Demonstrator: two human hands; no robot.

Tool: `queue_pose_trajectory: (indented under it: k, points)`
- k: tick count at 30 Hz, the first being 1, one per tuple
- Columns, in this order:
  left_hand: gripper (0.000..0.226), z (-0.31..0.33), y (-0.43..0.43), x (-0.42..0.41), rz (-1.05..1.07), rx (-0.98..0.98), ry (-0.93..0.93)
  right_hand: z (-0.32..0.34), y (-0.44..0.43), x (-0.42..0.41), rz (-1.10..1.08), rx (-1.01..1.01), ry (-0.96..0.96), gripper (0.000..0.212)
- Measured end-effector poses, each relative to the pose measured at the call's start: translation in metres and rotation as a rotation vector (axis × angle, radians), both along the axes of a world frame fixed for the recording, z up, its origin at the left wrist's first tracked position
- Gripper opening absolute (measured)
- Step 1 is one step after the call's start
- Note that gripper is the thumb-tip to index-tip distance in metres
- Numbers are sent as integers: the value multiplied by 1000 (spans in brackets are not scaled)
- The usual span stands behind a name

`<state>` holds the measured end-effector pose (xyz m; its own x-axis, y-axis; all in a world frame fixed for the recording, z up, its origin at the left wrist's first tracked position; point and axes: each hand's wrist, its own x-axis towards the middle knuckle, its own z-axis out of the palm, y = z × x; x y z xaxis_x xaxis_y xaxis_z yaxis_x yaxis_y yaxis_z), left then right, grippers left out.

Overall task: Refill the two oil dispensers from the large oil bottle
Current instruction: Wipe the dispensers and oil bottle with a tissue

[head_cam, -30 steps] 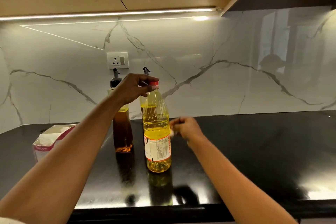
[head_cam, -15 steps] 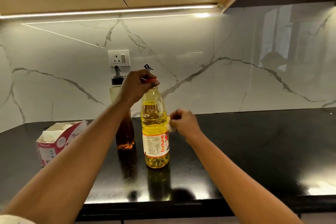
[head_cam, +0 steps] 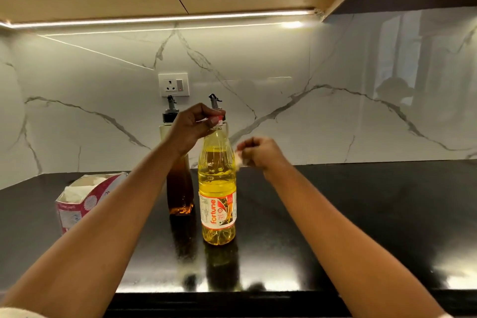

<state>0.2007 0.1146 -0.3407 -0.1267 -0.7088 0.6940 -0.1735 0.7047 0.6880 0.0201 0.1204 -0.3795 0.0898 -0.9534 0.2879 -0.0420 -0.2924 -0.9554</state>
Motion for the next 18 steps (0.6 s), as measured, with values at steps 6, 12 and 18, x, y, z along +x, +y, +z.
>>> queue_pose_trajectory:
  k: [6,12,18]
  points:
    - [22,-5,1,0,51,-81,-18,42,8,20,-45,-188,61,10]
    - [19,2,6,4,161,-99,-118,-48,-3,0,-93,-23,339,17]
    - [17,8,11,1,226,-97,-203,-132,5,7,9,351,294,20]
